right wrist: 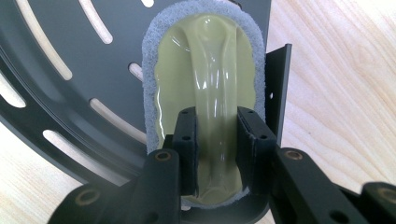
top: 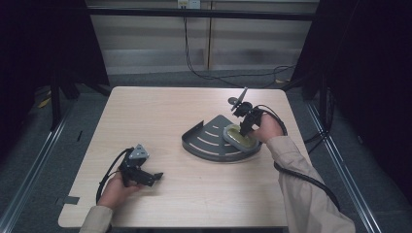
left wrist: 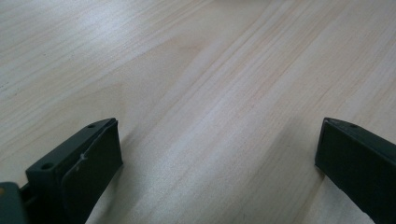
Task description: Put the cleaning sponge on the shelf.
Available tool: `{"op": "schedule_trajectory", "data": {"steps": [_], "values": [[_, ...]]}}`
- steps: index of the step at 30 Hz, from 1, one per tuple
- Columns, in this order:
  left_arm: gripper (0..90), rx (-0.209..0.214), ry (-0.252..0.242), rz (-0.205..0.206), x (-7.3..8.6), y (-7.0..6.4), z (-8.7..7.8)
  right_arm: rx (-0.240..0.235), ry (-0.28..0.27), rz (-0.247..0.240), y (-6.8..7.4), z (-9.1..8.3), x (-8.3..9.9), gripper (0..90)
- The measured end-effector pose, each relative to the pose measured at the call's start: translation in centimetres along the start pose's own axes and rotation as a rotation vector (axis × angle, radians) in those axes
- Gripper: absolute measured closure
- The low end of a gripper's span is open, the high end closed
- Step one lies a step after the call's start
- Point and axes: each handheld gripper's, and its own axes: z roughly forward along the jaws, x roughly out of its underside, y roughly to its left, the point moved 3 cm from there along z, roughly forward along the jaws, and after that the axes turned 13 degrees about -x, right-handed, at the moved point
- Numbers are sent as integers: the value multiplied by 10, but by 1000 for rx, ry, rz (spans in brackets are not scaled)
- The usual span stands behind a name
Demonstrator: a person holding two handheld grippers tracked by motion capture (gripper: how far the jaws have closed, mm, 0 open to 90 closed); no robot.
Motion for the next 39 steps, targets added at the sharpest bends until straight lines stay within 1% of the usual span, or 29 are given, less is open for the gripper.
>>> {"op": "schedule_trajectory", "data": {"steps": [6,14,15,18,20,23,25,33,35,39], "values": [[0,0,0,0,0,0,0,2,-6,-1,-1,0,0,712],[0,0,0,0,0,0,0,-4,-4,17,-3,2,1,711],[0,0,0,0,0,0,0,-1,-6,29,-3,2,2,711],[0,0,-1,0,0,0,0,1,-3,26,-3,2,2,711],[0,0,0,0,0,0,0,-3,-1,33,-3,4,2,711],[0,0,-1,0,0,0,0,1,-3,23,-3,5,1,710],[0,0,-1,0,0,0,0,1,-3,30,-3,5,1,710],[0,0,0,1,0,0,0,2,-2,33,-3,5,0,707],[0,0,0,0,0,0,0,0,3,43,-3,5,0,704],[0,0,0,0,0,0,0,-6,4,46,-3,6,0,697]]}}
